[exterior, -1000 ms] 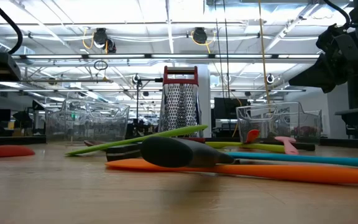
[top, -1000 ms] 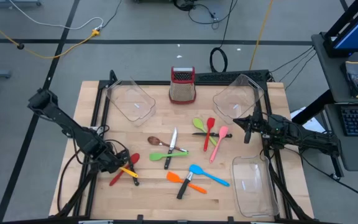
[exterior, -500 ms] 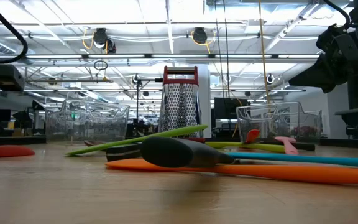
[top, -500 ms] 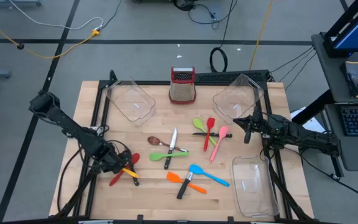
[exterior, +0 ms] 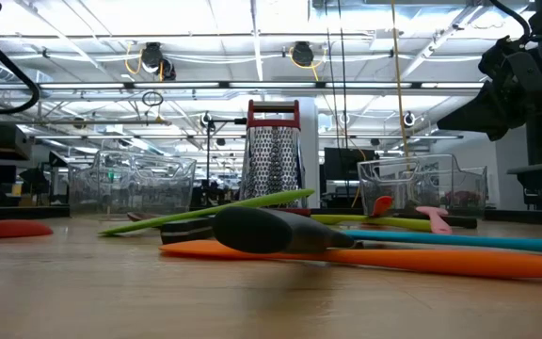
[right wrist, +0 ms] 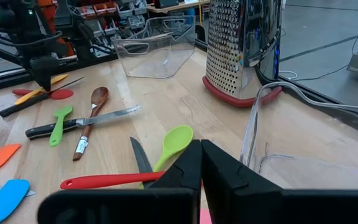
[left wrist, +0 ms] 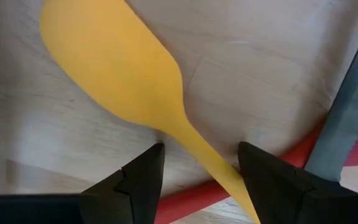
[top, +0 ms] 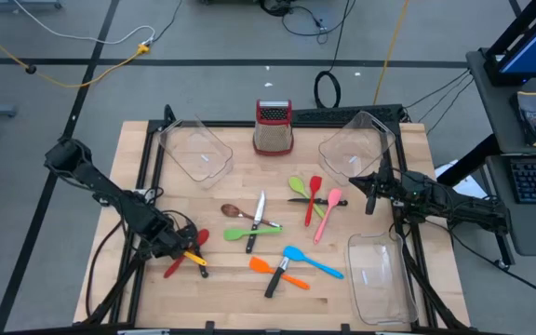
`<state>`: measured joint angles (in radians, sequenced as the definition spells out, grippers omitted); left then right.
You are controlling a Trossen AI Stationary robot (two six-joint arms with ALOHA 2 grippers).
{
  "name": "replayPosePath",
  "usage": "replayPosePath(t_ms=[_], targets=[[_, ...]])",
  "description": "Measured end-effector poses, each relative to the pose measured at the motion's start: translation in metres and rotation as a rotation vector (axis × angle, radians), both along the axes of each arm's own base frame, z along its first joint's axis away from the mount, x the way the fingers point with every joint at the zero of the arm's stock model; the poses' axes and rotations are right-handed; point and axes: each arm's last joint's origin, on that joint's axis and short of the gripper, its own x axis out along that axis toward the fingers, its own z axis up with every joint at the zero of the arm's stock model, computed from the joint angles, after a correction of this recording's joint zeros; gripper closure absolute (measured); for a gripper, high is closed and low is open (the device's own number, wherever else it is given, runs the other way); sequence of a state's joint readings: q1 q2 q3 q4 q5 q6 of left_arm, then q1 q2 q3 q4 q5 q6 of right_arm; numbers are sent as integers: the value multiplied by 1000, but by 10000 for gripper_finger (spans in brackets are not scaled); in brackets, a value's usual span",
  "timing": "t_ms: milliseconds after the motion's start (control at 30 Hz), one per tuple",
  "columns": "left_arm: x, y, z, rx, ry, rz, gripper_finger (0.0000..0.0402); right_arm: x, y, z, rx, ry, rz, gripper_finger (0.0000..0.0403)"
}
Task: Pick & Place Kitchen Items
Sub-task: Put the yellow spatula into the bottom transparent bin
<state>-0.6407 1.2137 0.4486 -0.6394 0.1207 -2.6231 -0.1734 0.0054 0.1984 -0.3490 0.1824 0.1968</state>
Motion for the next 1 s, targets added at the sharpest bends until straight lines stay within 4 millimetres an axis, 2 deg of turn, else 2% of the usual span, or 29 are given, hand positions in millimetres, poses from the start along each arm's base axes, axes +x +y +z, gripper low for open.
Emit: replayPosePath(t_ms=[467, 567, 800, 1000], targets=[[-4, 3, -2, 30, 32, 3, 195, 0, 0, 0, 0, 0, 0, 403], [-5, 4, -2, 36, 38, 2, 222, 0, 0, 0, 0, 0, 0, 403], [-6, 5, -2, 56, 49, 2, 314, 0, 0, 0, 0, -1, 0, 403], [-7, 6, -1, 70, 51, -2, 364, 0, 0, 0, 0, 0, 0, 403]])
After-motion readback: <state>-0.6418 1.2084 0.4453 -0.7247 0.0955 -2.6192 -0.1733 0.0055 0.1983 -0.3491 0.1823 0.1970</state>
